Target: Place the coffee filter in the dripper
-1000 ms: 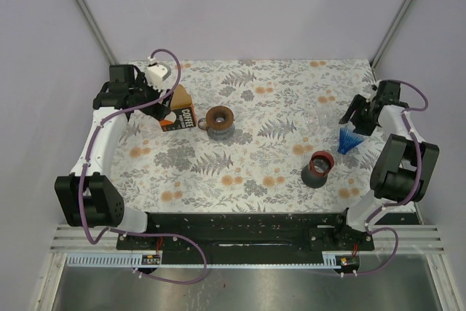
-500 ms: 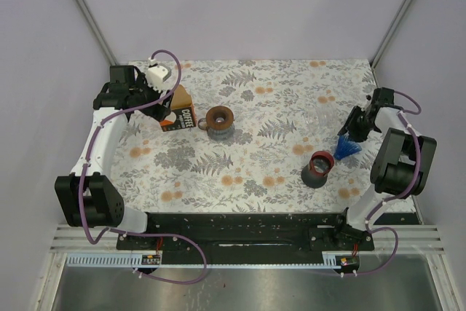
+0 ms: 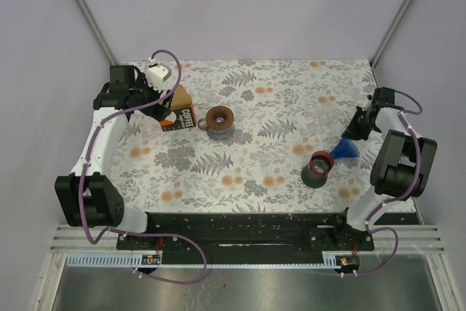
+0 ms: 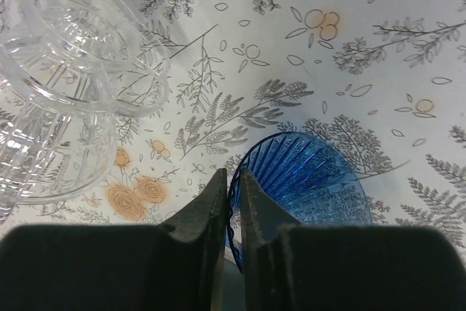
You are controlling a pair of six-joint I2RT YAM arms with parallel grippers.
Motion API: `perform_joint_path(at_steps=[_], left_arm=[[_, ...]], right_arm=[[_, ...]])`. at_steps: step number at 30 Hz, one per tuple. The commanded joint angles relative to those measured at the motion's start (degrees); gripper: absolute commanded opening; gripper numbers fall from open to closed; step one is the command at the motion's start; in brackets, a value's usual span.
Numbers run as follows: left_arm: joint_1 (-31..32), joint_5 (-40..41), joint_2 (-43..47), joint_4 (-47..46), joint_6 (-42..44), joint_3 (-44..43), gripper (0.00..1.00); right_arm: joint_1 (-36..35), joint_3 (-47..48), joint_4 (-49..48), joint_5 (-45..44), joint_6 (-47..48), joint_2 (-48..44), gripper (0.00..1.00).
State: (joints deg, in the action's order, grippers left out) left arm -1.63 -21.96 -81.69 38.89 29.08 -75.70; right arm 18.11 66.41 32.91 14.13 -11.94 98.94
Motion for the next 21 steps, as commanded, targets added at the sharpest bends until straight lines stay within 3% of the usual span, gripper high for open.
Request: perform_joint_path(at_steps=[1,7,12,17,21], left_arm=[[-0.13,-2.12,2.41,-2.33,0.27,-0.41,0.82],[-0.22,-3.09,2.59,-1.37,-0.34,-1.03,0.82],[-0.22,-2.74,2.68,-0.05,-0.52,-1.82,0.82],[-0.22,-3.53,2.5,2.41,-1.3,-3.4,0.82],[-0.66,-3.8,2.68,3.91,-2.88,-4.54,0.82]], right_arm=[[-0.35,2.93,1.64,-4.36,-0.27,-5.14,0.0],[-2.02,6.27,-0.29,-13.68,-0.45,-13.14,0.0],[-8.51,10.39,-5.83,-20.45,6.21,-17.9,0.0],[-22.56,17.43,-13.37,-22.04,19.39,-17.73,0.0],[-37.41,19.37,-23.57,-17.66,31.51,-15.89,0.0]])
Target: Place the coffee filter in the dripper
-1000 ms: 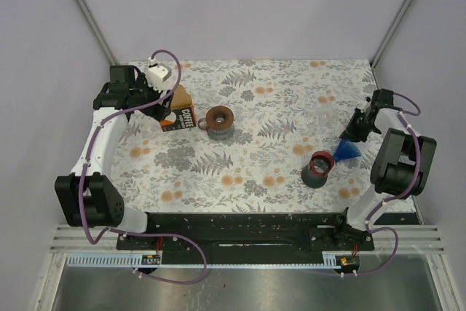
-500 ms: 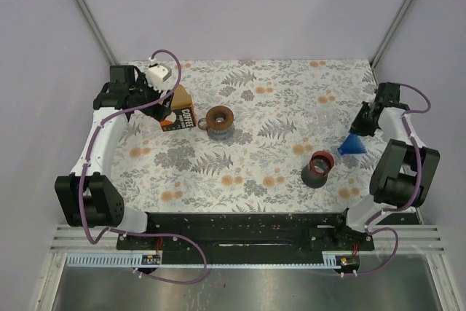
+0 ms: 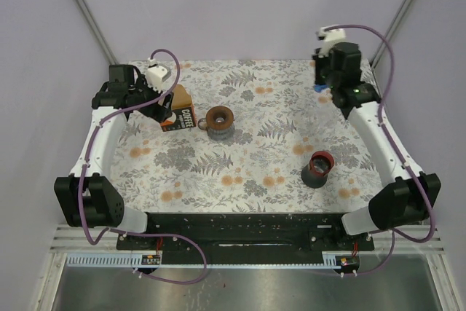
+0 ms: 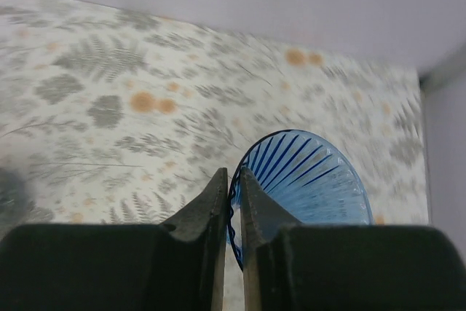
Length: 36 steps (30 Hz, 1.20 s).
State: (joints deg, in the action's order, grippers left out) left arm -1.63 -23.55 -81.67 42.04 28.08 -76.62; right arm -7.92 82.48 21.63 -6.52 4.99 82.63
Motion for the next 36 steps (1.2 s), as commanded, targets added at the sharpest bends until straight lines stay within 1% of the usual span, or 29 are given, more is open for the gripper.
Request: perform_joint_path(at_steps=[1,3,5,6,9,11,13,16,19,24,28,36], left_arm=[[-0.92,-2.29,2.83,0.93,-2.32,-3.62,0.82],[-1.18,-2.11,3.35,1.11,-3.02,-3.36,0.83],[-1.53,-2.11,3.79,1.11,-3.55,-3.01,0.83],[-1.88,-1.68,3.88,1.11,-3.55,-2.92,0.84],[-2.94,0.51,3.89,1.29,-3.73,-2.57,0.85],[-3.64,1.4,3.71,1.9,-3.73,-2.39,0.85],[-4.26,1.93,3.71,1.9,-3.64,-2.05,0.85],[-5.14,2.54,3.71,2.08,-3.38,-1.52,0.86],[-5.66,2.72,3.45,1.99,-3.12,-1.16,0.86],[-6.46,2.63,2.74,1.99,-2.85,-0.37,0.86],[-6.72,2.37,2.13,2.34,-2.85,-0.55,0.86],[-7.16,1.84,2.04,3.13,-2.59,-0.55,0.87]], right_arm=[[-14.89,3.57,-14.49,4.14,18.35,1.21,0.0],[-20.26,4.09,-18.01,7.91,24.25,3.93,0.0],[-24.05,3.66,-21.0,13.26,29.17,6.39,0.0],[-25.9,3.13,-25.01,14.94,31.98,7.45,0.0],[-29.33,0.59,-32.86,21.18,39.64,10.79,0.0],[-30.74,0.4,-33.58,27.94,41.14,12.81,0.0],[-31.62,2.33,-31.49,33.92,41.85,15.09,0.0],[-32.68,5.4,-27.71,38.95,43.86,19.14,0.0],[-33.47,6.73,-23.92,40.36,45.45,21.08,0.0],[-34.79,3.49,-23.92,41.16,45.98,21.17,0.0],[-35.14,0.67,-25.75,40.1,45.37,20.99,0.0],[-35.23,-1.88,-27.78,37.29,45.54,22.31,0.0]])
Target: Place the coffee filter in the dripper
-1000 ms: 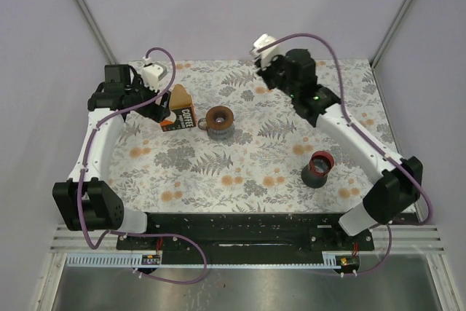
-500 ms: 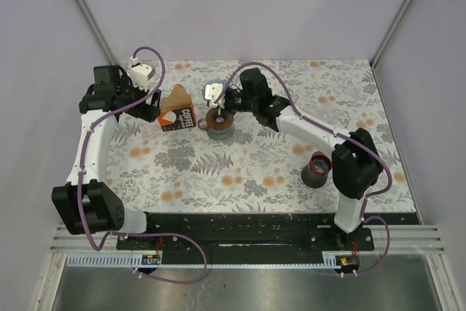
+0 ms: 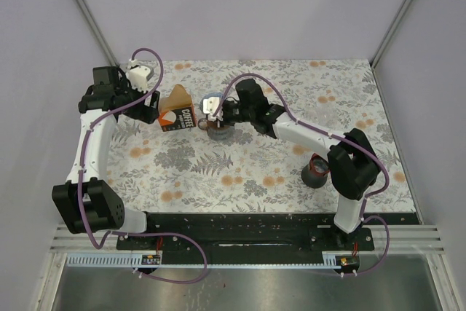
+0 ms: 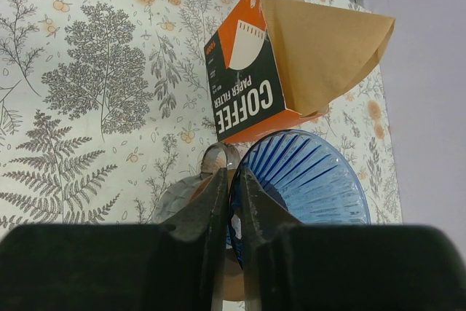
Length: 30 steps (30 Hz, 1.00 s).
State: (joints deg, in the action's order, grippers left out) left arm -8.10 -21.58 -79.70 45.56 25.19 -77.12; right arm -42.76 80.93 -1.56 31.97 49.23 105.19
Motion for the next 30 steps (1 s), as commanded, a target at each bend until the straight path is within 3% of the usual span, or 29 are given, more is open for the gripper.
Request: perform_joint_path(at_steps=[1,28,30], left_arm=[[-0.78,-0.3,0.16,-0.39,0.21,-0.05,0.87],[-0.95,-1.27,-0.54,0.67,-0.05,-0.75,0.88],[-0.95,-1.36,-0.54,0.76,0.12,-0.75,0.88]], right_arm=[[-0.39,-0.42,-4.42,-1.2,1.3,-0.25,0.0],[-0.22,-9.55,-10.12,-2.96,-3.26,1.08,0.0],[-0.22,-10.08,-10.48,-3.4,-3.62,0.72,0.04]])
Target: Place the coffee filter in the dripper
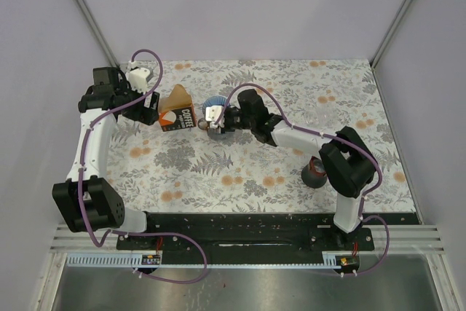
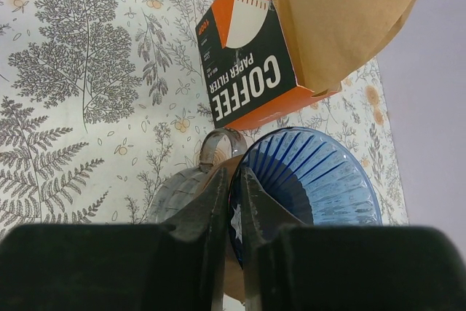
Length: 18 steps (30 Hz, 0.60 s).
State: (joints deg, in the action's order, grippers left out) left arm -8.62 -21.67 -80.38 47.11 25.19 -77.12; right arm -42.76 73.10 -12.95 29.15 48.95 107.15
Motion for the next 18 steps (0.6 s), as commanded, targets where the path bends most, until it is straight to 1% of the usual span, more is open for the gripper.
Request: perform_joint_path(at_steps=[1,2,5,9,12,14,16,18], left_arm=[[-0.34,-1.36,0.13,-0.88,0.12,-0.92,0.88],[-0.43,-1.18,0.05,-0.88,-0.05,-1.1,0.88],[-0.43,-1.44,-0.13,-0.88,-0.4,-2.24,0.88],[-0.43,-2.76,-0.22,0.34,-0.67,-4.26,0.88],[-0.43,-3.55,-0.48,1.14,-0.76,-5.84,0.88],[-0.34,-4.16,-0.74,2.19,-1.02,-7.59,0.88],[-0.34,-4.78,-0.92,3.24,-1.55,-9.44,0.88],[-0.17,-6.45,-1.27,4.3,-2.68,-11.37,0.88]], right_arm=[[-0.3,-2.17,1.17,-0.67,-3.42,-1.42,0.07],[-0.3,-1.91,1.43,-0.67,-3.6,-1.6,0.13],[-0.39,-0.51,2.05,0.03,-4.82,-2.91,0.26],[-0.39,0.81,1.61,1.0,-6.06,-5.11,0.36],[-0.3,2.04,1.7,2.14,-7.02,-6.51,0.47],[-0.39,3.01,1.96,3.45,-8.34,-7.66,0.52],[-0.3,4.06,2.05,4.69,-11.93,-9.06,0.6],[-0.3,6.08,2.05,3.12,-17.45,-10.12,0.74]])
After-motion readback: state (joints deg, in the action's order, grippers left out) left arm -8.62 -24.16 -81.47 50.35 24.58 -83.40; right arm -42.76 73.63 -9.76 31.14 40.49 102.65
